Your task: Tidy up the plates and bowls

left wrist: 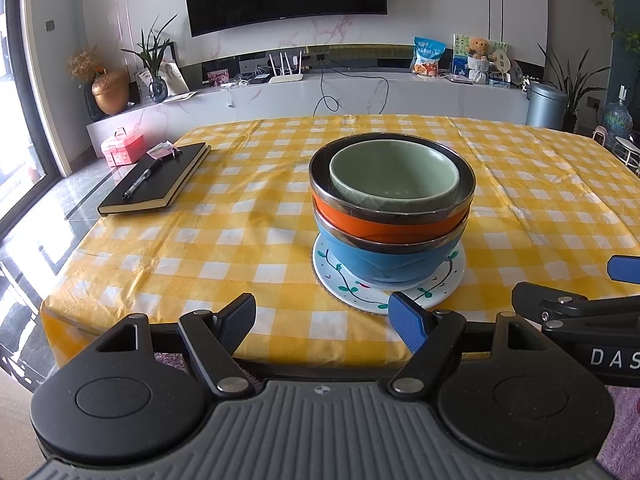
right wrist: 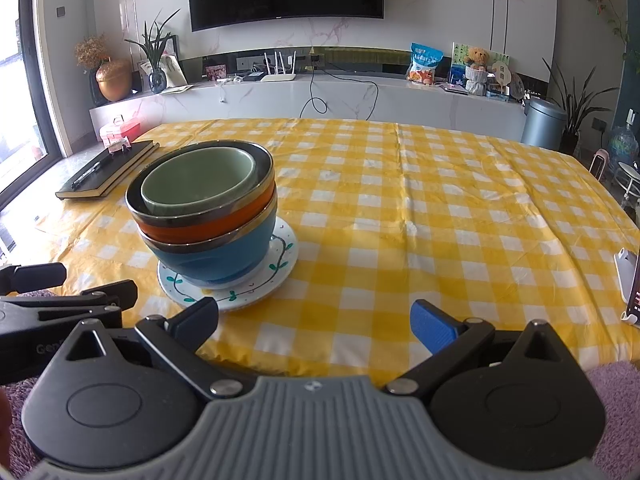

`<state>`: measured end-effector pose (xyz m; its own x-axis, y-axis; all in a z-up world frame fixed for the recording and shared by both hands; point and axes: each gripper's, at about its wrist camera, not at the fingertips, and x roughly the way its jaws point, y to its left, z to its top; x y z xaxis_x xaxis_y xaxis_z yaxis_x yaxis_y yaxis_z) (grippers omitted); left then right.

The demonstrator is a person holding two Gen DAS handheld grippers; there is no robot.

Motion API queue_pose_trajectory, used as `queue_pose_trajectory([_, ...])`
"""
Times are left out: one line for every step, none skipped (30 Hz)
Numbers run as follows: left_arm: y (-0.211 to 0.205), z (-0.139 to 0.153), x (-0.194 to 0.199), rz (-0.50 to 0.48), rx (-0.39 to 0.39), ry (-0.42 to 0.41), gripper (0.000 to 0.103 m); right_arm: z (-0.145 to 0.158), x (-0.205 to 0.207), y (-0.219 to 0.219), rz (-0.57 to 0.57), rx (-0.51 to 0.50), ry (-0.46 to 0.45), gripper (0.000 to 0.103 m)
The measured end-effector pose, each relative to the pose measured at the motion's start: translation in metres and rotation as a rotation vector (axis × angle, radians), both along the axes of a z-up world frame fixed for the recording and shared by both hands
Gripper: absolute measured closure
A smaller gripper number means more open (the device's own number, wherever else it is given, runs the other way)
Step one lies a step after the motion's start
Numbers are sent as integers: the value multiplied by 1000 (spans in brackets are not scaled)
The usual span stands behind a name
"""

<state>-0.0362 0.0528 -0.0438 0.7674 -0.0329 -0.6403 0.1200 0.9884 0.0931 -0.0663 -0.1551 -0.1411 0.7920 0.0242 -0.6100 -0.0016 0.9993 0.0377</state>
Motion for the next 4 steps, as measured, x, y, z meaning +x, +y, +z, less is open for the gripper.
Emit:
queue_pose_trajectory([0,0,0,1,0,0,14,0,0,0,0,0,0,3])
queue_pose_trajectory([0,0,0,2,1,0,14,0,0,0,0,0,0,3])
queue_pose_trajectory([0,1,0,3,0,-1,14,0,0,0,0,0,0,3])
queue_pose_trajectory([0,1,0,4,1,0,14,0,0,0,0,0,0,3])
